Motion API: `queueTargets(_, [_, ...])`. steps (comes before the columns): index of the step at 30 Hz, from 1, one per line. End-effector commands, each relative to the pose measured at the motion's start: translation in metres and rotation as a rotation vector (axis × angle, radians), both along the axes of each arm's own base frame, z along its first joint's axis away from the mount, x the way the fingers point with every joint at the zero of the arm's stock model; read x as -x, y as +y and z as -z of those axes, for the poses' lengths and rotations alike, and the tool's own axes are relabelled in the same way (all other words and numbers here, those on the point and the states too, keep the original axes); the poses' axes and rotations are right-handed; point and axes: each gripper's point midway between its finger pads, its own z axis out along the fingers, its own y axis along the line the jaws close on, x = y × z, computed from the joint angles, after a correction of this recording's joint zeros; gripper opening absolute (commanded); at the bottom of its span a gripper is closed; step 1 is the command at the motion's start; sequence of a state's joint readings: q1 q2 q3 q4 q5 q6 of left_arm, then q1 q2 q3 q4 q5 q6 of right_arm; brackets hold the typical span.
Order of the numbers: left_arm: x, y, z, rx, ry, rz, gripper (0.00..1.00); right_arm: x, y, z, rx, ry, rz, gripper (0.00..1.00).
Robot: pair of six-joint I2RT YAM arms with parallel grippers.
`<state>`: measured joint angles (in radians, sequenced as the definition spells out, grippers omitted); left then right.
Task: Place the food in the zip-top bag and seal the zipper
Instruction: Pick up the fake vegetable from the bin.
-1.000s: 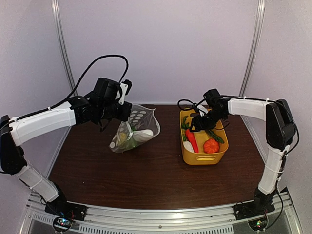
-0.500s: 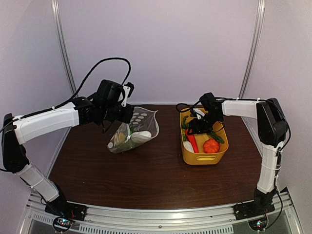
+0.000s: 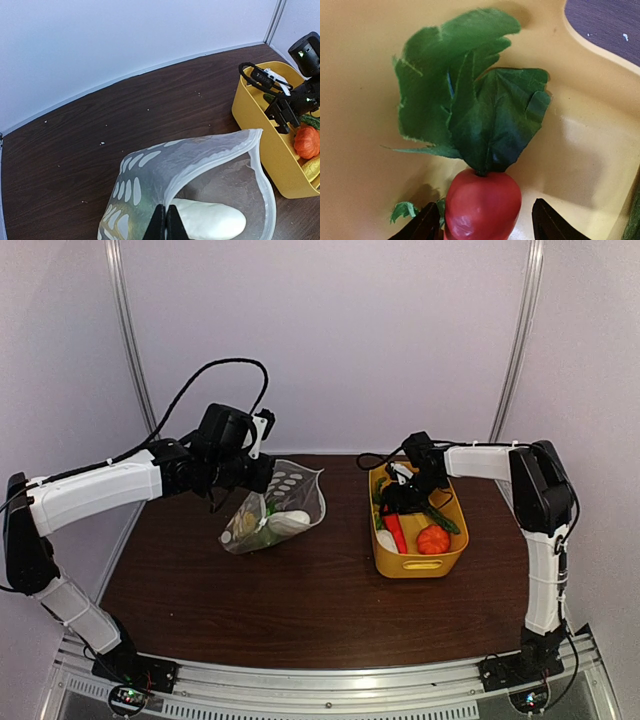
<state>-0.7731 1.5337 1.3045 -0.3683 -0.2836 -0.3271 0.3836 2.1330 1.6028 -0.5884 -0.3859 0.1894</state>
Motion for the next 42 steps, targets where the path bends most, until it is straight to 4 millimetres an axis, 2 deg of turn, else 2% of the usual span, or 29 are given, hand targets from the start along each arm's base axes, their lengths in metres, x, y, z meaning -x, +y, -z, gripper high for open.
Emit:
queueTargets(1, [-0.002,0.001,0.0,0.019,-0.001,-0.009,0.0,-0.006,-0.003,0.005,0.019,-0.003,0.023,0.65])
queueTargets(12, [-0.001,0.0,-0.002,0.026,0.0,-0.006,0.0,-0.003,0.007,0.01,-0.038,0.033,0.019,0.62])
queueTargets(15, [-0.001,0.001,-0.004,0.028,-0.004,-0.008,0.0,-0.003,0.008,0.005,-0.05,0.029,0.016,0.56])
queueTargets(19, [-0.002,0.0,-0.005,0.029,-0.005,-0.009,0.0,-0.004,0.007,-0.01,-0.059,-0.005,0.014,0.48])
queueTargets(31, [-0.002,-0.004,-0.011,0.052,-0.006,0.001,0.0,-0.004,-0.012,-0.087,-0.059,-0.184,0.031,0.43])
queueTargets(34, [-0.002,-0.005,-0.013,0.058,-0.008,0.004,0.0,-0.001,-0.013,-0.111,-0.074,-0.237,0.015,0.33])
queueTargets(37, [-0.002,-0.008,-0.018,0.071,-0.011,0.014,0.0,0.005,-0.007,-0.141,-0.122,-0.307,-0.043,0.26])
queueTargets(42, [-0.002,-0.013,-0.024,0.099,-0.007,0.031,0.0,0.021,0.009,-0.207,-0.248,-0.482,-0.165,0.12])
